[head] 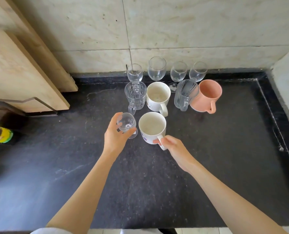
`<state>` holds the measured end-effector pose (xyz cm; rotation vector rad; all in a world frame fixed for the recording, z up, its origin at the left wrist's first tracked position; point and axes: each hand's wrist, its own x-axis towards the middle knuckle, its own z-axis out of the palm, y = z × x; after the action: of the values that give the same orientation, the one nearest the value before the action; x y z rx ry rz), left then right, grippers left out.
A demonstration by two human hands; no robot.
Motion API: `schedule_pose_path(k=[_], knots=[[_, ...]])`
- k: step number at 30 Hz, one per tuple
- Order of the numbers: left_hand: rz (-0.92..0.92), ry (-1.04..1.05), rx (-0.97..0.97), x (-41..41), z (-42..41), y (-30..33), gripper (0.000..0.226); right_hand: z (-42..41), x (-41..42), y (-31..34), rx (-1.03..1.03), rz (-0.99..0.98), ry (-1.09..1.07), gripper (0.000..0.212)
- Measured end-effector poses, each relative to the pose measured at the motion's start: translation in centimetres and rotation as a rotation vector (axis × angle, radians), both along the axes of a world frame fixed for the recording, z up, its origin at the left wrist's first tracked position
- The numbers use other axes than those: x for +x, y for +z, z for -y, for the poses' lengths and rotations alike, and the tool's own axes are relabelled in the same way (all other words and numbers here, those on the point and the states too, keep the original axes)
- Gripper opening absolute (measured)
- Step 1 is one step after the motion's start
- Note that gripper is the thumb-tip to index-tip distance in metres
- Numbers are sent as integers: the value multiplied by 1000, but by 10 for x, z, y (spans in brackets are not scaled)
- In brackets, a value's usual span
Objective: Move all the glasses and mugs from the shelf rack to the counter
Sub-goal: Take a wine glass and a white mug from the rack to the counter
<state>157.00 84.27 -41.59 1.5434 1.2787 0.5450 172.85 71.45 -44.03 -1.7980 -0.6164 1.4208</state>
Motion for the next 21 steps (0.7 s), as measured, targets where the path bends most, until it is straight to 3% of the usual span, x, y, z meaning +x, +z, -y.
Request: schedule_pose_path(k=[10,17,21], knots=[[21,-70,25,11,-22,-8,50,-14,3,-17,-35,64,12,21],[-35,-94,-6,18,-28,-13,70,-21,0,-16,-102,219,-27,23],[-96,-125,-47,13,-25,-14,93,-25,4,-5,-158,355,33,33]])
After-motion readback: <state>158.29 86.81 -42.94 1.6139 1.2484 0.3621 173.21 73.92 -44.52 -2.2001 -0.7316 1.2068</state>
